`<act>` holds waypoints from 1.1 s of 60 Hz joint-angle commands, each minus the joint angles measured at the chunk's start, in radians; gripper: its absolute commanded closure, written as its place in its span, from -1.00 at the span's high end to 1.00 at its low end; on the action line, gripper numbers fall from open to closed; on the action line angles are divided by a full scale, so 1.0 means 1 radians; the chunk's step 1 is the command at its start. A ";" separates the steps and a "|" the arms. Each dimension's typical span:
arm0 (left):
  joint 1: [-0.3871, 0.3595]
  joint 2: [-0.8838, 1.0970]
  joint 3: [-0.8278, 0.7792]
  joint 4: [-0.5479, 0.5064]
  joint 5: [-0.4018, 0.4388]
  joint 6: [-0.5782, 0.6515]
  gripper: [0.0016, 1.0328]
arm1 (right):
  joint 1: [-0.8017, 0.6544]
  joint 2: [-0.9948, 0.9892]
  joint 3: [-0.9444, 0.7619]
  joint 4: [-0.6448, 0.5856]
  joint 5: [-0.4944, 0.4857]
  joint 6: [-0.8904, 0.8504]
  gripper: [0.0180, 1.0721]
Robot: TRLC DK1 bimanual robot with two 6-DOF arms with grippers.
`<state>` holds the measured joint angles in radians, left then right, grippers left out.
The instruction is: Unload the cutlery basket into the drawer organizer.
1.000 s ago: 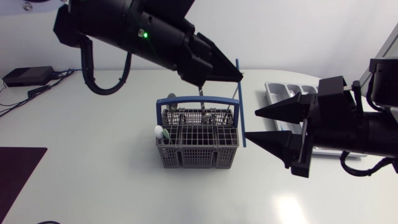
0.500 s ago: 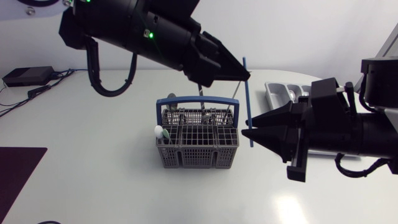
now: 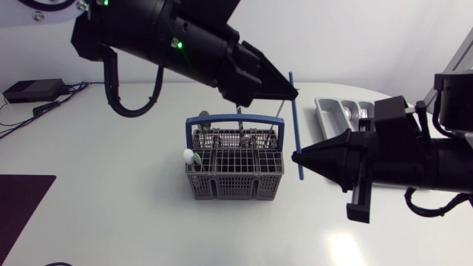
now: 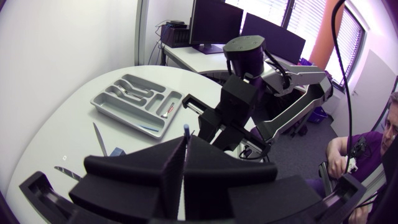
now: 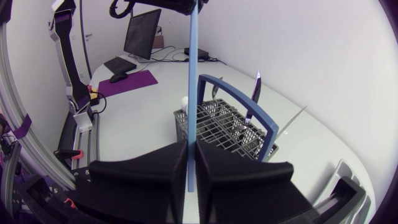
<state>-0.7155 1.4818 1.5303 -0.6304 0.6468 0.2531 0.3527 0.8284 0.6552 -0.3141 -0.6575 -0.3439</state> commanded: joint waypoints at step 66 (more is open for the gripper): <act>0.320 -0.187 -0.164 0.006 -0.260 0.189 0.84 | -0.586 0.440 0.101 0.081 0.084 -0.007 -0.89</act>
<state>-0.4191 1.3090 1.4166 -0.6266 0.4030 0.4019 -0.2203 1.1900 0.7029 -0.2527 -0.6014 -0.4000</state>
